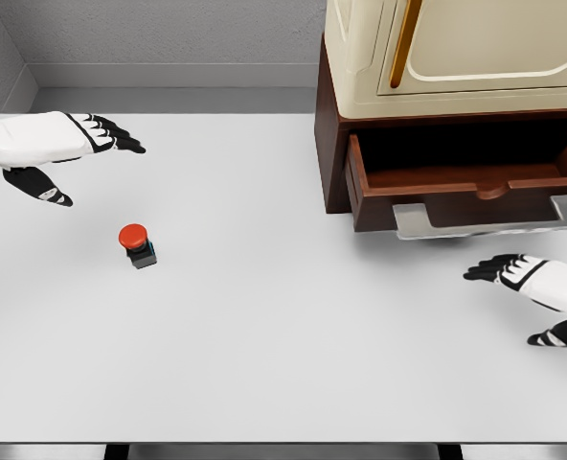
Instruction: Put the switch into the drawer with left arm, and close the drawer with right arm
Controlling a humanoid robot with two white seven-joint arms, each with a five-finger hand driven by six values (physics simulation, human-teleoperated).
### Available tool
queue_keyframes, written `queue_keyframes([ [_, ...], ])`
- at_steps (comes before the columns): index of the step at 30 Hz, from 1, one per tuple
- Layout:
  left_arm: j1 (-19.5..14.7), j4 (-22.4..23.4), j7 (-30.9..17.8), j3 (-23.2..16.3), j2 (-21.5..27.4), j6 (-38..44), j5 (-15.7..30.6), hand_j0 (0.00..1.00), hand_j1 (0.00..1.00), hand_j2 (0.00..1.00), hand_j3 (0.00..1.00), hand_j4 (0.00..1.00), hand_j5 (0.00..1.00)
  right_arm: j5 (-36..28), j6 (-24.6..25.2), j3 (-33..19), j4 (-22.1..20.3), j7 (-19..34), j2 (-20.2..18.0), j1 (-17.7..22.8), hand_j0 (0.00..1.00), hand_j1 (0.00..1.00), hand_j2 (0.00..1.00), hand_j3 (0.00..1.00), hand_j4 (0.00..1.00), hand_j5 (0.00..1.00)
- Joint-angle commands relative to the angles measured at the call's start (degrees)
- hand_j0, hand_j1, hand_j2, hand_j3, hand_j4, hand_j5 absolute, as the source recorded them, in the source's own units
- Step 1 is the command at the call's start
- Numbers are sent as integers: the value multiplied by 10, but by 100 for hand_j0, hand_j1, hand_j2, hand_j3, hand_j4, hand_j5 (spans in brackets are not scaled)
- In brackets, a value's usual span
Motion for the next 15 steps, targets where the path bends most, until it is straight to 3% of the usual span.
queue_keyframes([
  [1, 0, 0, 0, 0, 0, 2, 3, 100, 100, 100, 100, 100, 100, -3, 2, 3, -1, 0, -1, 0, 100, 100, 100, 100, 100, 100],
  [6, -2, -1, 0, 0, 4, 2, 3, 100, 100, 100, 100, 100, 100, -3, 2, 0, 0, 0, -1, -6, 100, 100, 100, 100, 100, 100],
  [9, -19, -6, 0, -94, -7, 2, -4, 100, 100, 100, 100, 100, 100, -3, 2, -20, 0, 0, -2, 3, 100, 100, 100, 100, 100, 100],
  [13, -18, -3, 0, -104, -17, 2, -27, 100, 100, 100, 100, 100, 100, -4, 2, -36, 5, 0, 1, 18, 100, 100, 100, 100, 100, 100],
  [15, -17, -1, 0, -104, -23, 2, -38, 100, 100, 100, 100, 100, 100, -5, 2, -72, 12, 0, 5, 47, 100, 100, 100, 100, 100, 100],
])
